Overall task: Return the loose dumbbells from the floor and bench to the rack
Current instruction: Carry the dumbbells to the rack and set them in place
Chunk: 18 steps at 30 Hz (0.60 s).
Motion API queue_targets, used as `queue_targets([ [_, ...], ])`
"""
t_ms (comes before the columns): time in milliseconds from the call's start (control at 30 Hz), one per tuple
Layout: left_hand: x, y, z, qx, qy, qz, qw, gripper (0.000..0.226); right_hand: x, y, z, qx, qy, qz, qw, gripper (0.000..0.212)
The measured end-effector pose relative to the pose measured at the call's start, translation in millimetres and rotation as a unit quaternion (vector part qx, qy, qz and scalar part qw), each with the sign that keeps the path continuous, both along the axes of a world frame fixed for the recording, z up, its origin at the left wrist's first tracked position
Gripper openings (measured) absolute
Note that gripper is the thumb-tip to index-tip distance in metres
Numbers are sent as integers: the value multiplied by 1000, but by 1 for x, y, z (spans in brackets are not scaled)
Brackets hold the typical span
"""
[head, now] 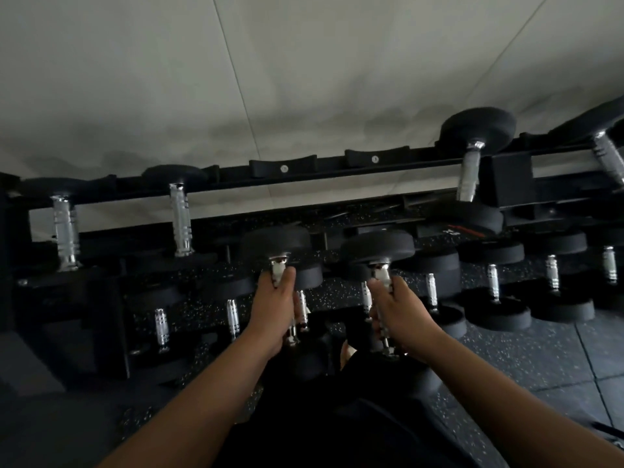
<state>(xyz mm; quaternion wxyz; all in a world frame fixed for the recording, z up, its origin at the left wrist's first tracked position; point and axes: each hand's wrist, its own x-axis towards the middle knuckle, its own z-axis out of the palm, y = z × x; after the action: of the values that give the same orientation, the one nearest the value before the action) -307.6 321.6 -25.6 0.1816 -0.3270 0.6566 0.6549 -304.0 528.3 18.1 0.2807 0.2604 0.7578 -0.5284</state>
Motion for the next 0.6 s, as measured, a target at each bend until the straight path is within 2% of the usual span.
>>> queue_targets([
  [100, -25, -1, 2, 14, 6, 12, 1000, 18, -19, 0, 5, -1, 6, 10, 1000, 25],
  [267, -67, 2, 5, 9, 2, 21, 1000, 26, -52, 6, 8, 1, 3, 6, 1000, 27],
  [433, -110, 10, 9, 12, 16, 37, 999, 10, -80, 19, 6, 1, -11, 15, 1000, 31],
  [600, -155, 17, 4, 5, 19, 46, 999, 15, -107, 32, -5, 28, -14, 38, 999, 31],
])
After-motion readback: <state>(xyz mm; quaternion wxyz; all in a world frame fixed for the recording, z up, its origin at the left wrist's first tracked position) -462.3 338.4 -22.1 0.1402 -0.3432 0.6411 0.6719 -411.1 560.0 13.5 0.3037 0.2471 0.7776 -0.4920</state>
